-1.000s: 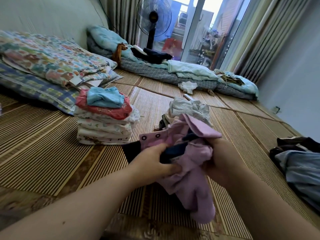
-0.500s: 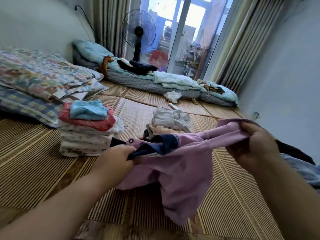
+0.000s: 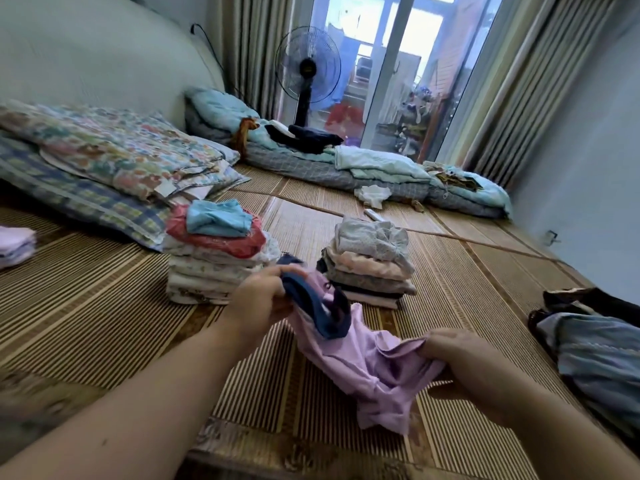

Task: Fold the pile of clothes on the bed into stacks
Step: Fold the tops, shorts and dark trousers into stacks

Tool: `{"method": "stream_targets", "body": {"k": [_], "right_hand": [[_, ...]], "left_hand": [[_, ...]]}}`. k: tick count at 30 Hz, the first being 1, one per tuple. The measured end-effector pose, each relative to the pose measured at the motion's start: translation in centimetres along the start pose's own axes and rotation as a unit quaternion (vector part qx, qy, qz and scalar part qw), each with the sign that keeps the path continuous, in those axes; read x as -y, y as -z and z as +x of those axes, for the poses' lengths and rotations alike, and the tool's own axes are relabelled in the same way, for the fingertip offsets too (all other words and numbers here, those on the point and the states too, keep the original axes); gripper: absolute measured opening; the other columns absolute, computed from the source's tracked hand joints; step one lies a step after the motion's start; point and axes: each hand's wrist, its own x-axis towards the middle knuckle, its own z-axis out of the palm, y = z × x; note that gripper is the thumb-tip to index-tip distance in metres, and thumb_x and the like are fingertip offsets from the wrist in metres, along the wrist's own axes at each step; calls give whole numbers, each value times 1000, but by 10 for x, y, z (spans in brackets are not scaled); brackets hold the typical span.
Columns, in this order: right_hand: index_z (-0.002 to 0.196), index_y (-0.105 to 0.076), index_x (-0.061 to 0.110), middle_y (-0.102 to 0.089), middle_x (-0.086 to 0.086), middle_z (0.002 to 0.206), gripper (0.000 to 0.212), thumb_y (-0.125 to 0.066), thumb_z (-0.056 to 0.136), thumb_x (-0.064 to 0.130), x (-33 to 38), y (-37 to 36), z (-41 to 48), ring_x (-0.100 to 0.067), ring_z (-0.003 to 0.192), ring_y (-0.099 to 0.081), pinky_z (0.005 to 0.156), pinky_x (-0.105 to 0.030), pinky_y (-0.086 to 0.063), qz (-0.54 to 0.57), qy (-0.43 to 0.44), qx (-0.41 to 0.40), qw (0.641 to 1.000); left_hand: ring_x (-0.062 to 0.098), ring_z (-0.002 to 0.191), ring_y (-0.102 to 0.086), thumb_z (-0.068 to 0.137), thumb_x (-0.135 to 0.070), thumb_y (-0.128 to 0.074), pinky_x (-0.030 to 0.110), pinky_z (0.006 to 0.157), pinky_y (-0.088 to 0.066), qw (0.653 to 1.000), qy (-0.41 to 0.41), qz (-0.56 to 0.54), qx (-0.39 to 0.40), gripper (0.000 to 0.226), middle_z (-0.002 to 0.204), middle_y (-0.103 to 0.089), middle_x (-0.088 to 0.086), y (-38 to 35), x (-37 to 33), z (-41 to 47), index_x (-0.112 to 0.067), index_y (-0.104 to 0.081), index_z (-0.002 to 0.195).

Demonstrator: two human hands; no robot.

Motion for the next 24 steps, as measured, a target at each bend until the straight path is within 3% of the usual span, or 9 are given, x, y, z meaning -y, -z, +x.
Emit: {"method": "stream_targets", "body": {"k": [2, 4, 9, 13, 16, 18, 20, 22, 24], "right_hand": [[66, -66, 16, -65, 1, 62, 25, -54, 87, 11, -2, -7, 4, -6, 54, -60, 46, -18, -45, -26, -7, 0, 1000], [75, -67, 13, -66, 3, 63, 18, -56, 89, 13, -1, -11, 8, -5, 54, -60, 49, -17, -45, -55, -4, 8, 998], [87, -67, 18, -70, -2, 83, 2, -68, 85, 18, 22, -6, 15, -11, 71, -65, 64, -26, -52, -115, 39, -26, 992], [117, -52, 36, -60, 12, 107, 49, -78, 78, 18, 74, 8, 16, -4, 91, -63, 70, -23, -56, -103, 196, -111, 969], [104, -60, 41, -69, 20, 87, 52, -71, 78, -2, 114, 19, 16, 8, 77, -64, 59, -14, -51, -126, 303, -69, 942], [83, -68, 23, -72, 3, 77, 25, -68, 76, -1, 132, 32, 17, -8, 70, -67, 60, -29, -54, -178, 306, -115, 928], [75, -64, 10, -66, -10, 73, 8, -72, 73, 10, 146, 50, 18, -26, 70, -62, 61, -36, -49, -222, 305, -200, 904], [70, -59, 15, -60, -1, 66, 18, -76, 73, 20, 158, 73, 13, -20, 61, -59, 52, -28, -46, -228, 301, -262, 888], [68, -55, 22, -58, 5, 66, 26, -79, 73, 28, 169, 92, 5, -16, 63, -59, 52, -25, -44, -268, 301, -301, 864]], "left_hand": [[24, 74, -63, 89, 1, -34, 30, 65, -51, 994, -4, -109, 20, 30, 80, -66, 13, -11, -10, -2, -4, -64, 86], [15, 66, -65, 90, 4, -42, 25, 59, -52, 998, -24, -30, 41, 23, 76, -66, 7, -18, -20, 1, -7, -62, 85], [16, 62, -49, 74, 17, -38, 26, 56, -38, 968, -39, 200, 150, 38, 77, -55, 8, -39, -57, 18, -13, -60, 82], [15, 65, -55, 77, 18, -37, 19, 54, -42, 914, -30, 279, 293, 42, 88, -60, 11, -83, -106, 23, -13, -62, 91], [19, 80, -59, 66, -2, -47, 28, 69, -47, 873, -54, 347, 338, 43, 98, -65, 8, -117, -141, 21, -20, -64, 102], [-2, 70, -60, 70, -13, -53, 12, 64, -45, 818, -137, 461, 316, 44, 92, -65, -7, -132, -163, 21, -30, -63, 110], [-7, 72, -57, 76, -19, -51, 7, 59, -41, 705, -246, 626, 225, 48, 92, -62, -15, -133, -184, 25, -36, -59, 120], [10, 95, -57, 76, -11, -50, 21, 76, -47, 609, -264, 736, 137, 54, 108, -62, -5, -125, -199, 30, -34, -56, 124], [24, 102, -57, 76, -9, -52, 31, 82, -48, 577, -241, 777, 70, 43, 106, -62, 0, -114, -207, 36, -29, -61, 113]]}}
